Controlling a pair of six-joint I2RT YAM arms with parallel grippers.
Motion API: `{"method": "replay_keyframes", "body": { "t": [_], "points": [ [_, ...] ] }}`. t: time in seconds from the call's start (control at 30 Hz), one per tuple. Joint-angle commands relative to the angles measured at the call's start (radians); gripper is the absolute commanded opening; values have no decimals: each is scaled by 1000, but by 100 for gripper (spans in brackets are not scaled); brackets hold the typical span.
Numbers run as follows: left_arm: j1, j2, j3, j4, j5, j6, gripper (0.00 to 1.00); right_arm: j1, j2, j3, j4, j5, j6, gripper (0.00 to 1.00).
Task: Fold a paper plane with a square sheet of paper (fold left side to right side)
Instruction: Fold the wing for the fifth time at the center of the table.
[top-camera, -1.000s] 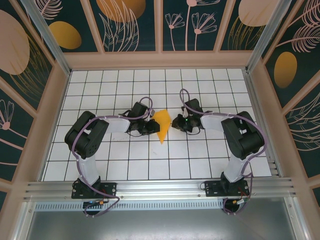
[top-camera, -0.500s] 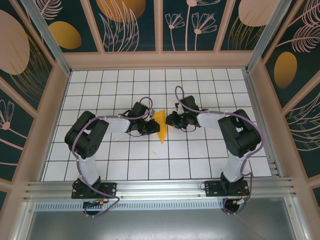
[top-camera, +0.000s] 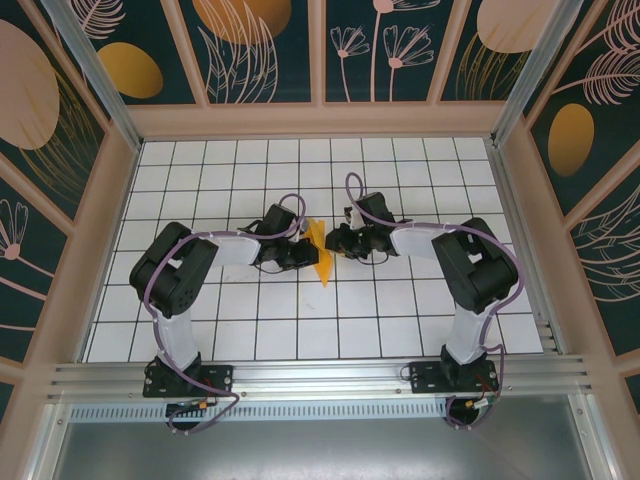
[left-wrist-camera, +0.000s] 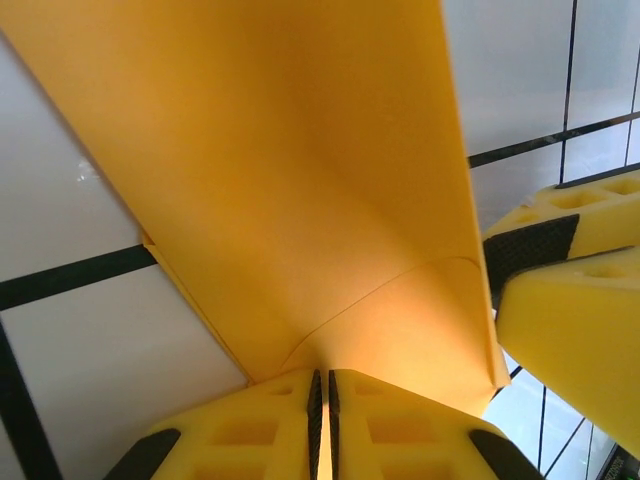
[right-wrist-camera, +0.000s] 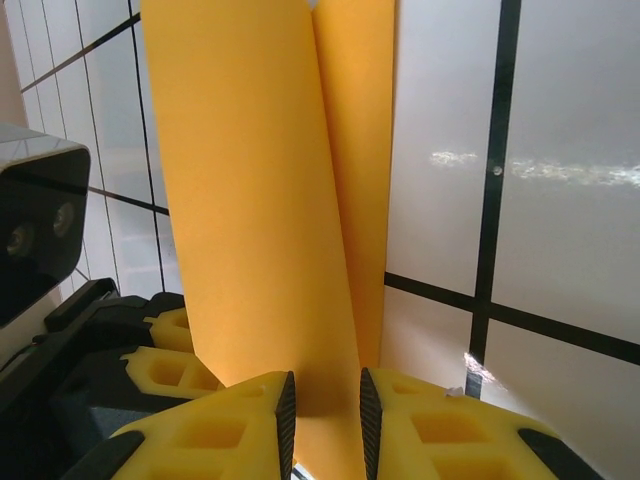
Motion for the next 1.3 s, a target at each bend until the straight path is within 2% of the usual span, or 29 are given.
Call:
{"method": "replay_keyframes", "body": {
  "t": [0.0, 0.4, 0.77, 1.27],
  "points": [
    [-1, 26, -7, -9, -63, 24, 16, 4, -13, 9, -30, 30, -7, 28],
    [2, 26, -9, -10, -66, 26, 16, -41, -99, -90, -102, 129, -2, 23],
    [0, 23, -10, -10, -68, 25, 16, -2, -55, -87, -78, 58, 17, 21],
    [0, 26, -9, -10, -68, 26, 16, 8, -80, -93, 46, -42, 89, 21]
  ]
}}
